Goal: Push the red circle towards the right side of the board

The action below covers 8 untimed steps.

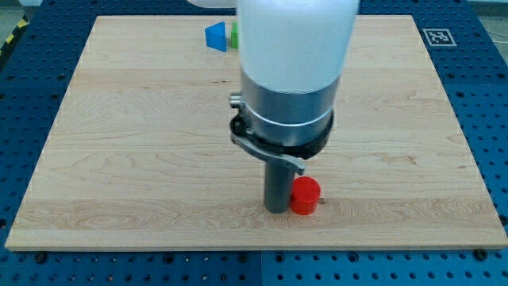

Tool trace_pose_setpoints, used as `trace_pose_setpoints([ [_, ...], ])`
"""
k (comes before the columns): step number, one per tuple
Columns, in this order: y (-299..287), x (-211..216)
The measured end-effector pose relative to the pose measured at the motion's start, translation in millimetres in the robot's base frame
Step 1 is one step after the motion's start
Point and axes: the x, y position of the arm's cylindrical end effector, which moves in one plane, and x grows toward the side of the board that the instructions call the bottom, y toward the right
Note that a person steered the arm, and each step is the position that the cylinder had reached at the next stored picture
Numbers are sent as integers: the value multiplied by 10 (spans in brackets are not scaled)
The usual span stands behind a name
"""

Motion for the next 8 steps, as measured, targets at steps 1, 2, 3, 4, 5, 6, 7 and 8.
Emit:
trace_pose_setpoints([
  [1,146,0],
  [2,262,0],
  [3,270,0],
  [4,270,0],
  [5,272,-3],
  [6,272,-3],
  [7,290,-56],
  [8,453,-57],
])
